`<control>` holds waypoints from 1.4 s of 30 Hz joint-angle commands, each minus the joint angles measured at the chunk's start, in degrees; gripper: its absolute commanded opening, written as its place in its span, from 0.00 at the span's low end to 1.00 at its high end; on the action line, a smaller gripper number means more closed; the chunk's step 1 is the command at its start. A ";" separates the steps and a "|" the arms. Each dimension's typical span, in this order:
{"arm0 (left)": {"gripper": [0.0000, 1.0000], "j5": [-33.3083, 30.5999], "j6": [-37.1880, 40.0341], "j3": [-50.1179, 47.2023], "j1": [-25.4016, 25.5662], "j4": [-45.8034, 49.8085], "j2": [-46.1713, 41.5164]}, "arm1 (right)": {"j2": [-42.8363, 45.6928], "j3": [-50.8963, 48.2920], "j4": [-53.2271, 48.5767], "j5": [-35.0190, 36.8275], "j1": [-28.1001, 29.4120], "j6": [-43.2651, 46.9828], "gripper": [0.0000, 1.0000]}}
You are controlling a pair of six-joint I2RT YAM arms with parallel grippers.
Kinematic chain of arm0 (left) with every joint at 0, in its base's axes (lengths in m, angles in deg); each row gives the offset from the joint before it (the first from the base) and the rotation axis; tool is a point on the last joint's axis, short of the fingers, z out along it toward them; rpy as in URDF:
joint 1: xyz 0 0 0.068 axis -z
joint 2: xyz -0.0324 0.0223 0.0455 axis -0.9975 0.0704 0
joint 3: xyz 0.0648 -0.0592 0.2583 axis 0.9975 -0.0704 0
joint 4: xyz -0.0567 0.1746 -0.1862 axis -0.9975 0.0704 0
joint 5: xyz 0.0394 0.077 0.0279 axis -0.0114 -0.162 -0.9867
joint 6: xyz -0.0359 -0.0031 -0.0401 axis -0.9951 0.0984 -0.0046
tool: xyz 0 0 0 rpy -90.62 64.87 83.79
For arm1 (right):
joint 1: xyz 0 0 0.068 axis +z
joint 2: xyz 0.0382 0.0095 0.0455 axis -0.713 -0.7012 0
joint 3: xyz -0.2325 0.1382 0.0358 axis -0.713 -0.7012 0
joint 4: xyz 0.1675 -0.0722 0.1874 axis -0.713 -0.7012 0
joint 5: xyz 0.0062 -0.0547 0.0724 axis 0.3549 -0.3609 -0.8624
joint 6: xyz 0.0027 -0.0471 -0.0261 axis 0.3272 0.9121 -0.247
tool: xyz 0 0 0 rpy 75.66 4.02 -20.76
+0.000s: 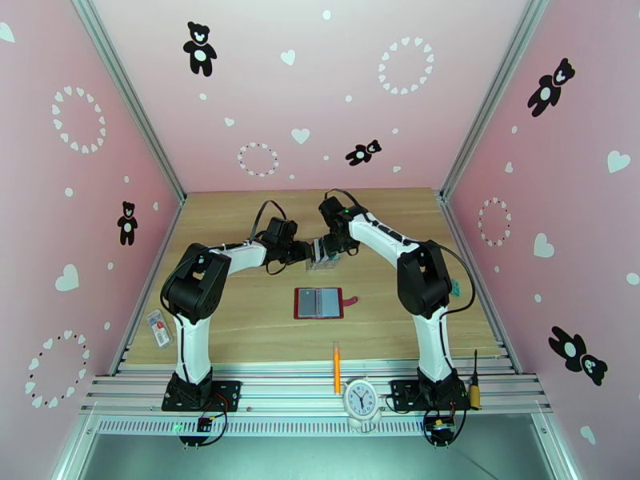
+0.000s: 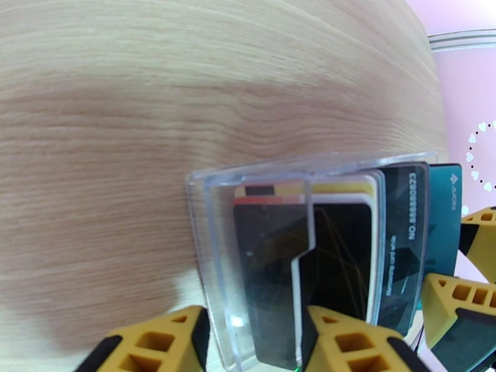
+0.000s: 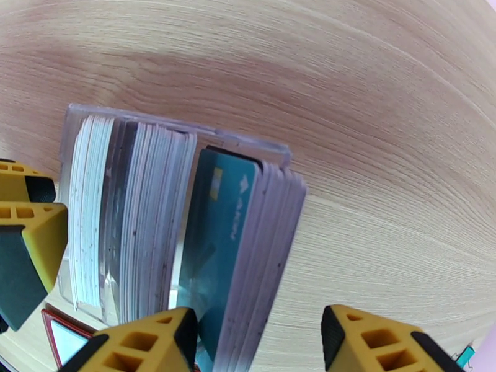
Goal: Put the credit cards into the card holder
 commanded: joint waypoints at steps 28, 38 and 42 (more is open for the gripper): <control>0.45 -2.81 0.56 -0.57 -0.57 6.19 1.57 | -1.29 4.83 -4.02 1.39 1.43 1.15 0.14; 0.45 -2.45 0.69 -0.58 -0.57 6.08 1.45 | 0.72 4.63 -3.94 -1.34 1.90 0.45 0.01; 0.45 -1.92 0.65 -0.71 -0.58 5.61 1.30 | 1.86 3.96 -3.67 -3.77 1.91 -0.16 0.00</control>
